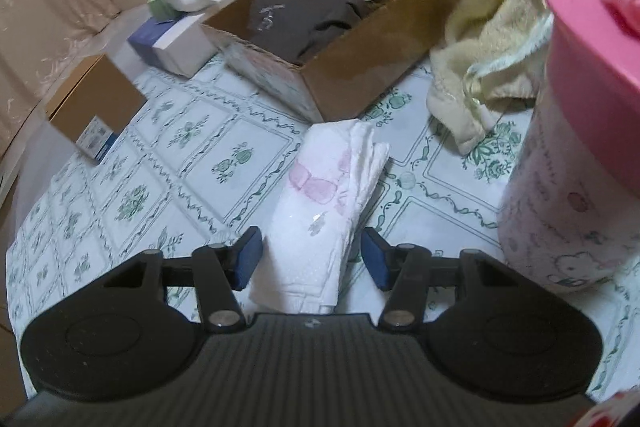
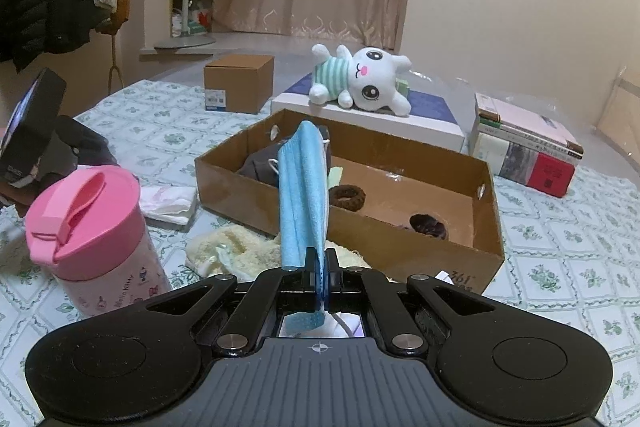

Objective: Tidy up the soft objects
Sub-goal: 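Grasp the white folded pad with the left gripper while the right gripper holds the blue mask, then carry the pad and mask into the cardboard box and open both grippers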

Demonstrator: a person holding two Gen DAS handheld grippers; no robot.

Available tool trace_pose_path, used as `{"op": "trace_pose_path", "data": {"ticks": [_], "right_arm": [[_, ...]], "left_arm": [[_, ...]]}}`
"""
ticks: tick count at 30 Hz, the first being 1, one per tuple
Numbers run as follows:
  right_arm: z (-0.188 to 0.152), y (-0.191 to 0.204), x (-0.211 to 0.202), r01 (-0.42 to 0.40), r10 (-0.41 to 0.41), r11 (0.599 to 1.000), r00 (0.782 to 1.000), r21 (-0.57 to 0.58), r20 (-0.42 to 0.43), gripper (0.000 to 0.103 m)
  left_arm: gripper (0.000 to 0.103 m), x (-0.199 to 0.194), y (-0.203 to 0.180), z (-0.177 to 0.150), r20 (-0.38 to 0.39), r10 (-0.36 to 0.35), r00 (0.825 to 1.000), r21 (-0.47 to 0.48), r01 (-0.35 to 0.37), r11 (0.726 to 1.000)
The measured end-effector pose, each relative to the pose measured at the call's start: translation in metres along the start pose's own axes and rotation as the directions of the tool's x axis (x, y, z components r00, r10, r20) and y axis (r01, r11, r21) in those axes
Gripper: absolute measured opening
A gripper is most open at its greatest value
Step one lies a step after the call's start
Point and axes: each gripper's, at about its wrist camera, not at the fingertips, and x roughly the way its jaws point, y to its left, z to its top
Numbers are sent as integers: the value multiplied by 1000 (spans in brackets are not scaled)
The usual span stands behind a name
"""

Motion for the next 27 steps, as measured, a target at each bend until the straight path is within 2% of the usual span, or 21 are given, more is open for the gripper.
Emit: {"op": "trace_pose_path", "data": {"ticks": [1,5,10,15,21,27], "right_arm": [[-1,-1,1,0,0,1000,1000,3,0,1],[-1,-4,1,-4,4,1000,1000,21,4,1],[1,-4,-10,-12,11,999,1000,37,18,1],[8,-14,-27,-22,19,996,999,82,40,1],[21,-34,-45,-22,14,990,998,137,64,1],[41,-68,-44,-18,7,983,998,185,60,1]], "left_arm": [[45,1,1,1,-5,-5,1000,-1,5,1000],[12,-3,6,3,-11,-6,1000,-38,5,999],[8,-26,15,7,0,-4,1000,-139,4,990],[8,-64,30,23,16,16,1000,-222,-12,975],[8,-104,42,66,65,2,998,-329,19,944],[8,-111,32,127,107,-51,993,-356,86,931]]}}
